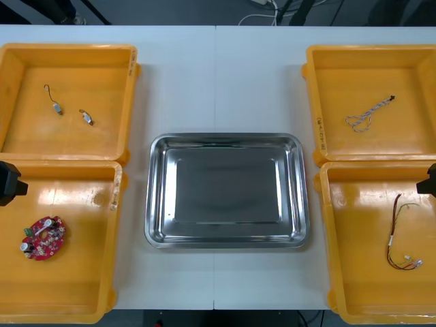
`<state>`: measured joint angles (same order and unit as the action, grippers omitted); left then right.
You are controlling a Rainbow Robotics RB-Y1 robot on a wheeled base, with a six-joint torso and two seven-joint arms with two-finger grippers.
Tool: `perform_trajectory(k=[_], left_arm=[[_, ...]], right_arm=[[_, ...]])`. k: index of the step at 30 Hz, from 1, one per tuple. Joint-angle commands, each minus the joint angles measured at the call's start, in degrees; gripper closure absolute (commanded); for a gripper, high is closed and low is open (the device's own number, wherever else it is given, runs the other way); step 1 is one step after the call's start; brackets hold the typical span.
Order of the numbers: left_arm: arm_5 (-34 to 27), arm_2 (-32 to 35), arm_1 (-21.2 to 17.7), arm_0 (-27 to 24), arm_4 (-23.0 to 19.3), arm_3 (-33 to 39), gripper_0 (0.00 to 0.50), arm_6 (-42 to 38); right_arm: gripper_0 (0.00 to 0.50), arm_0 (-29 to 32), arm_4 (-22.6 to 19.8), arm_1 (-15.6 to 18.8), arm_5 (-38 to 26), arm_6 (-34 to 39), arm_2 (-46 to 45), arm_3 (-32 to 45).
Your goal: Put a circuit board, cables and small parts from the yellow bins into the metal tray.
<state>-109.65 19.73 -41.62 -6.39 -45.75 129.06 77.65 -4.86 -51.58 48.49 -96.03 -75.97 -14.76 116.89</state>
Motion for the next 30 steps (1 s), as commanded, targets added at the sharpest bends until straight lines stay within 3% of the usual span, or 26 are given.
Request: perform_trajectory(k=[1, 13, 25, 30], left_arm=[[-0.35, 0.48, -3.38, 0.85, -0.39, 0.75, 0.0, 3.47], [-0.35, 1.54, -5.22, 0.94, -0.48, 0.67, 0.0, 0.4], [-0.35, 1.98, -5.14, 1.47, -0.48, 0.75, 0.0, -7.43], [-0.35, 2.41, -5.22, 4.1, -0.48, 0.67, 0.0, -8.83]], right_arm=[[0.0, -1.73, 0.52, 0.29, 0.85, -1.11, 0.09, 0.8], [0.0, 1.96, 0.69, -1.73, 1.46, -0.41, 0.17, 0.8], [0.0, 5.92, 2.45, -6.21, 2.08, 0.12, 0.17, 0.8], [0.0, 7.5, 3.59, -8.5, 2.69, 0.56, 0.17, 0.8]])
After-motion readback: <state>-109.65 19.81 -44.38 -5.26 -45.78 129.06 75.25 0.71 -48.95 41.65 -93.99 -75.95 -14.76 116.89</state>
